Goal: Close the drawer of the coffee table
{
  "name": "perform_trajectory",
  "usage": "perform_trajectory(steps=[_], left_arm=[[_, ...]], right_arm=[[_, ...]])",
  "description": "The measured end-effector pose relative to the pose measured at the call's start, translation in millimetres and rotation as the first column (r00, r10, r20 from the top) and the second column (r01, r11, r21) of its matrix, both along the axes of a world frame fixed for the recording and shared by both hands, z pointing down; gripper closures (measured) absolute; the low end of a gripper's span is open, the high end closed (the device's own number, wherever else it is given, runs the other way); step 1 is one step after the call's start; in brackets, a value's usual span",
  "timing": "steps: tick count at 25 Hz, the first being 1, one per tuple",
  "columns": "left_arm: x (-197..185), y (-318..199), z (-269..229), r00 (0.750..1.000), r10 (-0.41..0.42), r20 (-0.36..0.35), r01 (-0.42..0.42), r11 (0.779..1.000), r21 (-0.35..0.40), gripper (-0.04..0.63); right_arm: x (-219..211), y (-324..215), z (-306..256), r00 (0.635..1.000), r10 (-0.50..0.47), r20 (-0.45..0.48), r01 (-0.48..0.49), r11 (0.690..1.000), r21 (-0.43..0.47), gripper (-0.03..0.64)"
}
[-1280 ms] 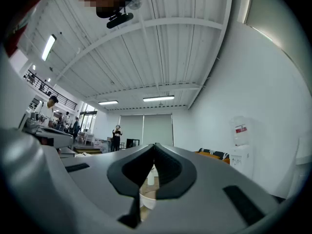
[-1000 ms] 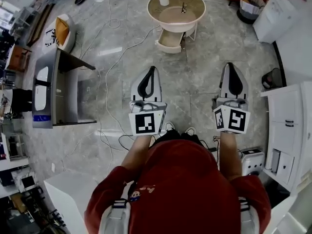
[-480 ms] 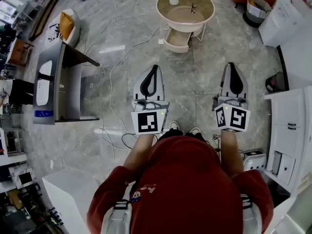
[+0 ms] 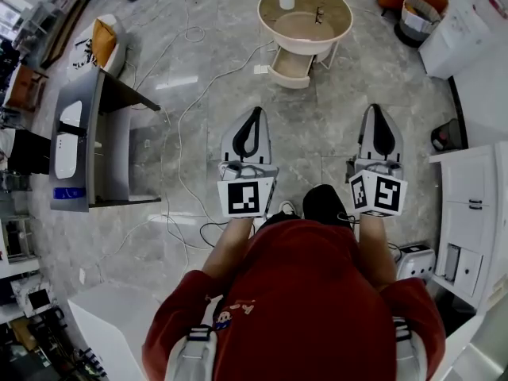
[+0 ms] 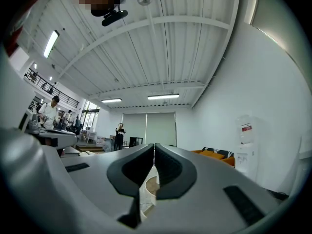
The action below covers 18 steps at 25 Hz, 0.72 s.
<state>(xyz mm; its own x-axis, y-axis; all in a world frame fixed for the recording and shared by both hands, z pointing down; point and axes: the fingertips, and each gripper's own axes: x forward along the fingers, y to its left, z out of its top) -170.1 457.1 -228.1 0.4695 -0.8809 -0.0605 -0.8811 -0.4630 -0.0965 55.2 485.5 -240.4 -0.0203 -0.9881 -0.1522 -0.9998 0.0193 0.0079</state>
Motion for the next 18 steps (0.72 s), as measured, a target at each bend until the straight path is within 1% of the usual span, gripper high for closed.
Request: perform_trajectory(steps=[5,9,12,15,18], left_arm=[[0,-23,3,1.0,-0.003,0.001,0.003,1.0,-0.002,0.588],[1,-45,8,1.0,-0.006,0.008,0.006,1.0,-0.01,0.588],[4,-67,9,1.0,-0.011,0.015,0.011,1.0,-0.009,0.588],[10,-95,7,1.0,-0.019,0.0,0.019,1.0,-0.011,0.588],[23,-127,6,0.999,-0.023,0.033,0.024,1.0,-0.004,0.588]], right_arm=[[3,-20,4,1.0,0.007,-0.007,-0.007,1.0,-0.018,0.594],[6,-47,7,1.0,0.004,-0.007,-0.004,1.0,-0.019,0.594],[8,-72,11,1.0,-0.01,0.005,0.01,1.0,-0.016,0.594],[12,-105,11,0.999,-0.039,0.023,0.04,0.999,-0.021,0.594],[22,-144,12,0.998,-0.057,0.033,0.057,0.998,-0.022,0.594]])
